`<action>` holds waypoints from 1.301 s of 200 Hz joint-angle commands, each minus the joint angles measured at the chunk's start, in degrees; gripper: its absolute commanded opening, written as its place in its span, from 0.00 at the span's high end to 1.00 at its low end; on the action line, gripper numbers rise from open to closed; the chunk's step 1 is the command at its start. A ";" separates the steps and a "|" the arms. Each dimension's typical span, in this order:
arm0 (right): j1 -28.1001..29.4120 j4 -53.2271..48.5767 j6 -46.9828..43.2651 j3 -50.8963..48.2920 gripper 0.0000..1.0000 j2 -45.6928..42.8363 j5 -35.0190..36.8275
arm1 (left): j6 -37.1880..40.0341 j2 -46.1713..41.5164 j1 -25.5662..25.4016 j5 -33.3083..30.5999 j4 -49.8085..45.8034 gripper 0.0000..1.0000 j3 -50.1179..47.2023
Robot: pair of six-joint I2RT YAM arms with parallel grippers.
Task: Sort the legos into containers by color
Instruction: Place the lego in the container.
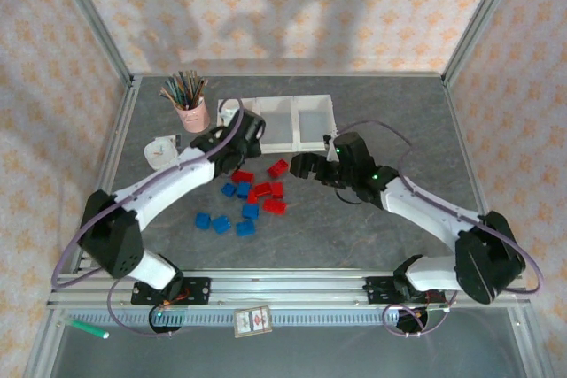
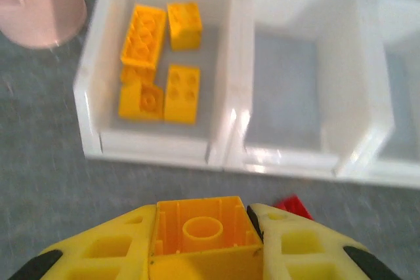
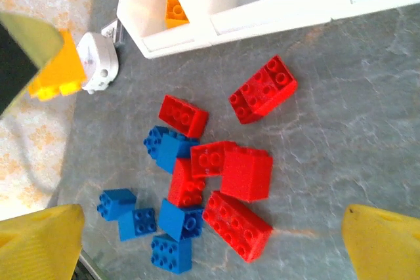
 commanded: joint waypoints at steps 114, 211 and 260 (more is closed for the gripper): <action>0.08 3.46 0.19 7.81 0.00 12.10 -0.48 | 10.30 29.94 11.89 -0.88 -0.20 0.56 26.53; -0.18 -2.69 -4.04 5.53 0.00 7.70 5.58 | 8.08 12.27 8.79 5.59 2.19 0.48 11.54; -2.63 -2.21 -3.92 0.08 0.00 2.93 6.16 | 7.91 3.58 1.17 8.20 3.56 0.43 0.60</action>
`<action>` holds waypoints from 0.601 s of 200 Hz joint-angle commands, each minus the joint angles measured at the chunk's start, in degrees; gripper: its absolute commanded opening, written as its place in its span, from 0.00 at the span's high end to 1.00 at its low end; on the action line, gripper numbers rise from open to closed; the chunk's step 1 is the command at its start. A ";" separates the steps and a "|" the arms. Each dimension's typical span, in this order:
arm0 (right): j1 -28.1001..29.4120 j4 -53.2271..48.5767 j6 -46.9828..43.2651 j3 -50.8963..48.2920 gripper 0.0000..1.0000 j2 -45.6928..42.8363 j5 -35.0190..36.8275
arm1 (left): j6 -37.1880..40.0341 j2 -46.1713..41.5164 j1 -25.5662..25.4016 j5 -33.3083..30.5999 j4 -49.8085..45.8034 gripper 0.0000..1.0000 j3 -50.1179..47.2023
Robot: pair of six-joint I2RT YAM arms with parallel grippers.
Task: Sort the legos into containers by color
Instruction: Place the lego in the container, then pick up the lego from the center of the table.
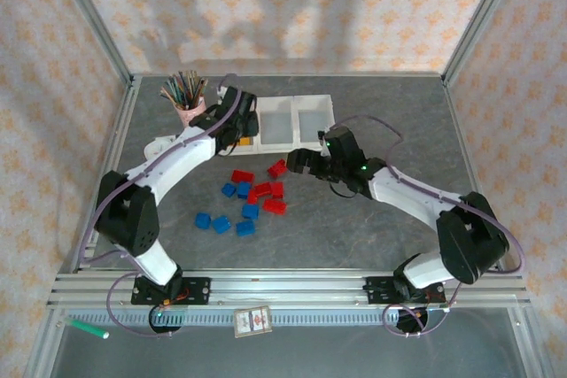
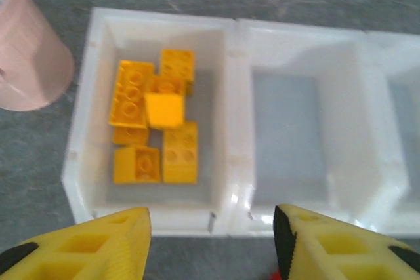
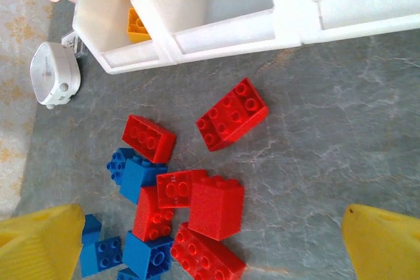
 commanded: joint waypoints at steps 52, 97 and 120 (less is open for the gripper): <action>-6.00 1.28 0.00 -9.02 0.00 -5.00 -1.36 | 4.01 -0.42 -10.26 2.76 3.53 0.34 -8.49; -7.26 4.51 0.58 -13.33 0.00 -6.44 -2.84 | 8.94 5.41 -10.94 4.07 8.98 0.30 -9.14; -7.35 4.76 0.65 -13.77 0.00 -6.70 -2.66 | 10.57 9.13 -10.94 4.10 9.32 0.29 -7.36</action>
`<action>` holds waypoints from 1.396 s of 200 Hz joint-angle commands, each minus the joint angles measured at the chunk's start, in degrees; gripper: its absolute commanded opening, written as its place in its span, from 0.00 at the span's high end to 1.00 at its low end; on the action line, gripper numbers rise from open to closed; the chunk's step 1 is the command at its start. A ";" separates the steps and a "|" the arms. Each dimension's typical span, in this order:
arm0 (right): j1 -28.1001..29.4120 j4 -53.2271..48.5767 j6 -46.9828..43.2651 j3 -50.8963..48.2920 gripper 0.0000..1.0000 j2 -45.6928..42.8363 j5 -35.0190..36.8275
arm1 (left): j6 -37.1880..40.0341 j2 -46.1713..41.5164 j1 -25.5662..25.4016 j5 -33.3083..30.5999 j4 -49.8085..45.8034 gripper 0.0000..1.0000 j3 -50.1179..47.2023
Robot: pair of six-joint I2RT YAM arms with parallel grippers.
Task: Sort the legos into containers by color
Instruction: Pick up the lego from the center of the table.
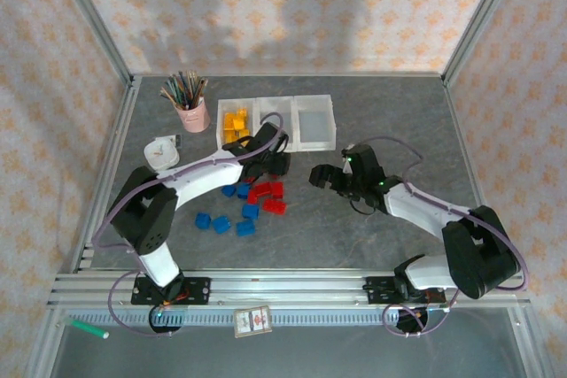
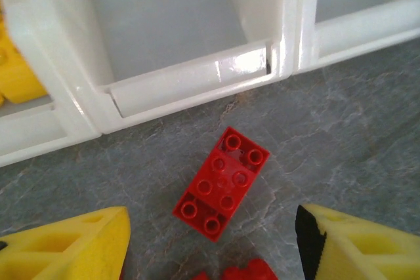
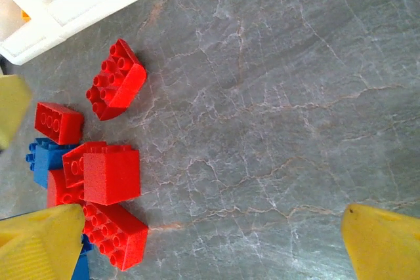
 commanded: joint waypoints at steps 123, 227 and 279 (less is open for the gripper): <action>-0.68 1.74 -0.59 0.22 0.00 -0.40 -0.04 | 3.89 14.42 -0.07 2.74 2.31 0.40 5.69; -0.71 0.12 -0.89 1.37 0.00 -0.79 0.11 | 4.92 11.13 -0.07 2.66 1.19 0.67 4.19; -0.73 -1.90 0.23 3.59 0.00 -3.66 -0.22 | 2.64 2.56 -0.07 6.61 1.41 0.68 1.29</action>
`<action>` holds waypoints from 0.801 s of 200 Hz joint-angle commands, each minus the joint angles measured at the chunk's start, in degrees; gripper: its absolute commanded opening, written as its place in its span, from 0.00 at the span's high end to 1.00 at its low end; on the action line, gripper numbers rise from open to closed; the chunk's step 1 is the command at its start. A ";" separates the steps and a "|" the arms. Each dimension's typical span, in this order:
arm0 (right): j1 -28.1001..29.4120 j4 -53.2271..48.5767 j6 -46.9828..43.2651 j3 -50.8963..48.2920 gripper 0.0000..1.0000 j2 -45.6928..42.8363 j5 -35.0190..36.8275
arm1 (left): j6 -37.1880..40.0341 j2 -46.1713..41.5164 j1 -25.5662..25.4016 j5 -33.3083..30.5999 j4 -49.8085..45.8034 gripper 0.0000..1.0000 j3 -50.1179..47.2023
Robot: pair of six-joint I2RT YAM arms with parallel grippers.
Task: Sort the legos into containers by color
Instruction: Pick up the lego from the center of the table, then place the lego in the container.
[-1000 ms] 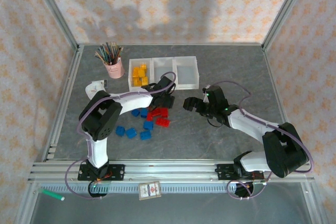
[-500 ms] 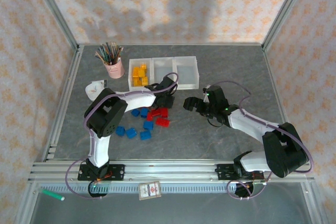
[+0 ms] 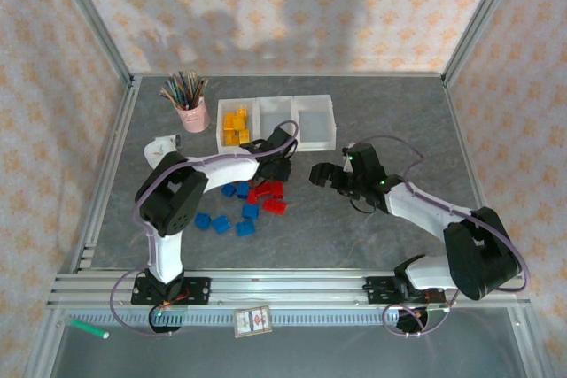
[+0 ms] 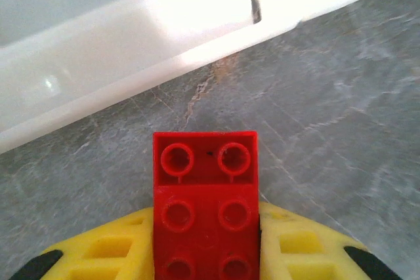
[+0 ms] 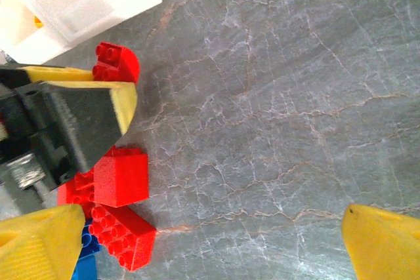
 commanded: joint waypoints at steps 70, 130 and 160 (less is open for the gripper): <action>-0.38 2.21 4.02 6.24 0.00 -3.24 -0.80 | -6.88 -6.70 1.81 -1.45 -4.03 0.70 8.05; -0.38 4.53 4.97 7.87 0.00 0.30 0.08 | -12.78 7.67 6.65 -4.06 -5.52 0.72 22.49; -0.38 5.09 5.22 7.70 0.00 0.43 -0.24 | -12.49 14.57 8.15 -5.28 -8.19 0.71 30.29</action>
